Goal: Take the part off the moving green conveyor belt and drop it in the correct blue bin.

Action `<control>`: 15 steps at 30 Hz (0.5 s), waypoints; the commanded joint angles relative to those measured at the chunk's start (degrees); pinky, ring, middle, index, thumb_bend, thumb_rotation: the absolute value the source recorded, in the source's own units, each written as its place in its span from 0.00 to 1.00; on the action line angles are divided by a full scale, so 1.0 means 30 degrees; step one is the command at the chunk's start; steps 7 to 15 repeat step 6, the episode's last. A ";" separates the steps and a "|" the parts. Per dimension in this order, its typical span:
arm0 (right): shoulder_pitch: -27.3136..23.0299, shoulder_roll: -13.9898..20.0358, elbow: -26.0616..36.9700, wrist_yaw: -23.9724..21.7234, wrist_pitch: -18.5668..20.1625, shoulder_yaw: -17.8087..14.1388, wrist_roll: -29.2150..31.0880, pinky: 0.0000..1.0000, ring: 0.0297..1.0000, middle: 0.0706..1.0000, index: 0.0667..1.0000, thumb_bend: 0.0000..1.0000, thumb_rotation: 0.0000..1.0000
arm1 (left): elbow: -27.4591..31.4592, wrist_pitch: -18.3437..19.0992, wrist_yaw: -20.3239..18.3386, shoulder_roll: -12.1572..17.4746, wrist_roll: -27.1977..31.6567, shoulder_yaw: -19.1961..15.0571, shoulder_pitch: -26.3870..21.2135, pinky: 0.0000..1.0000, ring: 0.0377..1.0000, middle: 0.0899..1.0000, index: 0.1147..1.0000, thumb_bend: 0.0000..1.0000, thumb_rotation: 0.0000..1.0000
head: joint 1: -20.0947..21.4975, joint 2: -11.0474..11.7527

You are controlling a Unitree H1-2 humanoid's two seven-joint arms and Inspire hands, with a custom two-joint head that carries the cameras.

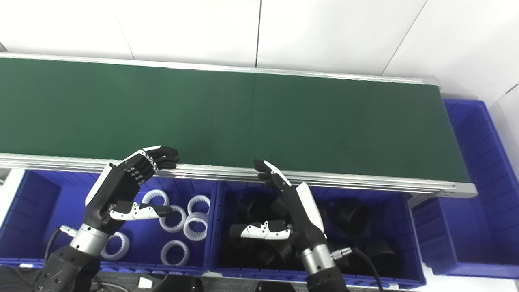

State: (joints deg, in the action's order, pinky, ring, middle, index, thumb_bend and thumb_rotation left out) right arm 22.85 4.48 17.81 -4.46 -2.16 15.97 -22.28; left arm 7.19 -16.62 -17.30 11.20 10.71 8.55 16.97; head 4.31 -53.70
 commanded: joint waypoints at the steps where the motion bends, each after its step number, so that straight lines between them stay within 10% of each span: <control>1: -0.0109 -0.0195 0.0430 0.0139 -0.0034 0.0075 -0.0134 0.78 0.82 0.85 0.87 0.89 0.31 | 0.0371 -0.0713 -0.0229 0.0131 0.0007 -0.0090 -0.0241 0.73 0.75 0.76 0.71 0.91 0.13 | -0.0024 0.0020; 15: -0.0089 -0.0196 0.0468 0.0120 -0.0033 0.0075 -0.0071 0.79 0.82 0.85 0.87 0.89 0.30 | 0.0346 -0.0794 -0.0259 0.0084 -0.0098 -0.0159 -0.0217 0.73 0.74 0.76 0.71 0.91 0.13 | -0.0016 0.0019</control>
